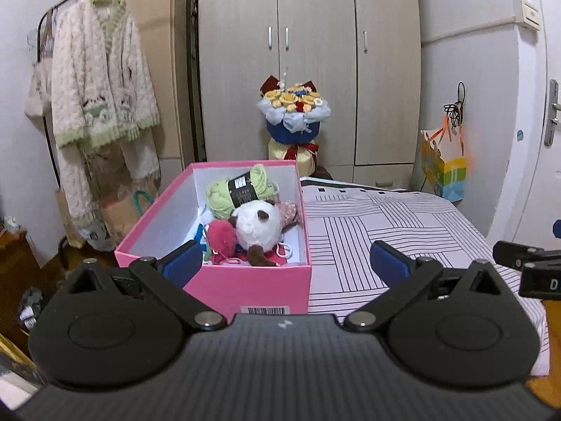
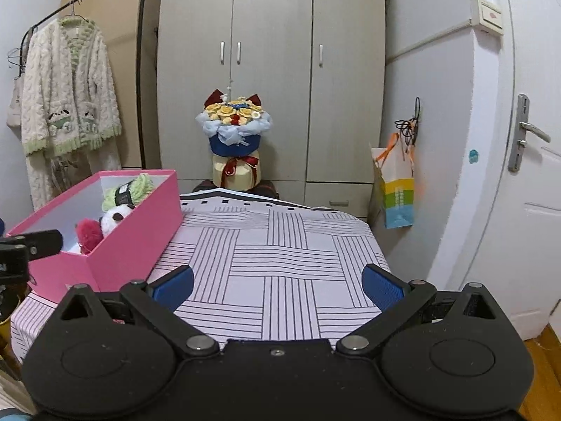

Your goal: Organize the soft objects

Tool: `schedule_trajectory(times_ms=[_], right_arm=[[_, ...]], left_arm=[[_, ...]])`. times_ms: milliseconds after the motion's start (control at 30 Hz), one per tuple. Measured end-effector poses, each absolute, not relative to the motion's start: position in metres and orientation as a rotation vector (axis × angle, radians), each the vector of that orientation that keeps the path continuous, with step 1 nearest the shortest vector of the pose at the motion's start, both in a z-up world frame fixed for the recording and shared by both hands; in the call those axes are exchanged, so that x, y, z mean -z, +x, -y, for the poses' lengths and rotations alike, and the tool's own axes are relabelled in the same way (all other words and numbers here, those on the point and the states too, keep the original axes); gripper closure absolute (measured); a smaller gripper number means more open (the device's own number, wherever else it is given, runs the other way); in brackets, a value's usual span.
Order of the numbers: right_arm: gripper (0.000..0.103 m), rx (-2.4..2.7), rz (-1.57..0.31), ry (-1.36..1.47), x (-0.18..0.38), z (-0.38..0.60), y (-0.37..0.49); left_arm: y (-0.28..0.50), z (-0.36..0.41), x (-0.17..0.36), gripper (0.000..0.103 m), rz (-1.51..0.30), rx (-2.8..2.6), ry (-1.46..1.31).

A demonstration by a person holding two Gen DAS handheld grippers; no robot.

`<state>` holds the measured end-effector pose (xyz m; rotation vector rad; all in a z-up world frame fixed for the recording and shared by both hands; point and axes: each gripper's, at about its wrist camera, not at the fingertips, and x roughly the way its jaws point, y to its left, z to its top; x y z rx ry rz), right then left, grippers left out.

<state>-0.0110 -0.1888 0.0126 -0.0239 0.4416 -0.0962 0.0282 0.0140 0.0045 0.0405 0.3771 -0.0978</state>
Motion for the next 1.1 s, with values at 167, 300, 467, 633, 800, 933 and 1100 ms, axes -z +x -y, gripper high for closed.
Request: schedule_trajectory(times_ms=[167,300,467,633,800,933,1100], right_arm=[[0.000,0.074,-0.439,-0.017,-0.013,0.187,-0.017],[0.000,0.042,-0.419,-0.020,-0.014,0.185,-0.024],[0.000,0.031,-0.414,-0.016,-0.012,0.184,-0.026],[0.000,0.074,-0.428,-0.014,-0.008,0.188,-0.024],[0.000,0.112,-0.420,-0.048,-0.005,0.187,-0.027],[0.000,0.122,-0.422,-0.057,-0.003,0.188,-0.029],[0.000,0.124,-0.421,-0.046,-0.002,0.191,-0.028]], left_arm=[[0.027,-0.013,-0.004,0.000,-0.398,0.122,0.048],[0.027,-0.013,-0.002,0.000,-0.400,0.122,0.048],[0.027,-0.015,0.003,0.000,-0.412,0.128,0.044],[0.028,-0.015,0.008,0.000,-0.427,0.119,0.041],[0.029,-0.013,0.011,0.000,-0.437,0.097,0.057],[0.030,-0.009,0.013,0.000,-0.437,0.074,0.076],[0.028,-0.005,0.014,0.000,-0.421,0.085,0.086]])
